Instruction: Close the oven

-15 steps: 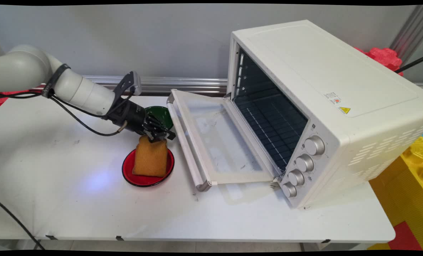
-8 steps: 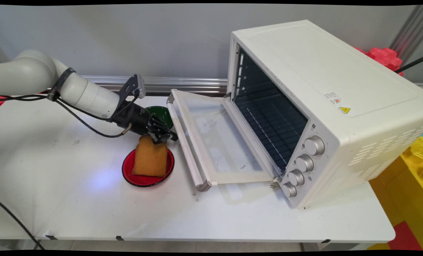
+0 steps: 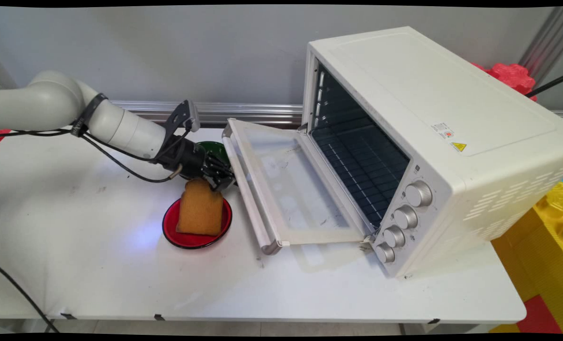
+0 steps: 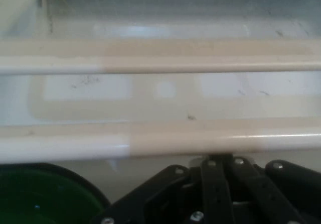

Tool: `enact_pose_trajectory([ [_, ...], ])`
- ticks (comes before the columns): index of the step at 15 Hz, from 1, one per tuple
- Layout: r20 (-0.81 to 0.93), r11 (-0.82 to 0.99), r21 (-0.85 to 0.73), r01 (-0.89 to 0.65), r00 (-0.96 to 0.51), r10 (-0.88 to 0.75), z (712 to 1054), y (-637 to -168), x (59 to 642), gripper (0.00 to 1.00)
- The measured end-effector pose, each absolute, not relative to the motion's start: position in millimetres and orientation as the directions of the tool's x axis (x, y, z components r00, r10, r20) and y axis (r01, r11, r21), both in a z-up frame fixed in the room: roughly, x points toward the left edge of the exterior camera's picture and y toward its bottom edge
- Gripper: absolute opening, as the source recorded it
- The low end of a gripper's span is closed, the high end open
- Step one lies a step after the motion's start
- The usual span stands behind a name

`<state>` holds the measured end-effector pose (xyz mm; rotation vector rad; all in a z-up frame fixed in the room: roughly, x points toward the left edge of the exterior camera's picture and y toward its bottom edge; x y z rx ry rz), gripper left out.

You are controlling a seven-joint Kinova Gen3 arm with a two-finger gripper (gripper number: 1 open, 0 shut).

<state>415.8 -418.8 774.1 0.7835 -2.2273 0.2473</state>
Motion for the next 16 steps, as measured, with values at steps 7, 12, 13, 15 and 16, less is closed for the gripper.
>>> enact_pose_trajectory([
  [7, 0.731, 0.786, 0.061, -0.615, -0.509, -0.455, 783.8, -424.1, 416.8, 0.0],
  [12, 0.752, 0.793, 0.069, -0.605, -0.491, -0.44, 795.1, -429.2, 413.1, 0.0],
  [13, 0.755, 0.795, 0.07, -0.603, -0.488, -0.437, 796.8, -430.0, 412.1, 0.0],
  [15, 0.766, 0.797, 0.074, -0.6, -0.478, -0.43, 802.3, -433.0, 408.9, 0.0],
  [16, 0.772, 0.797, 0.076, -0.599, -0.471, -0.427, 805.1, -435.0, 407.0, 0.0],
])
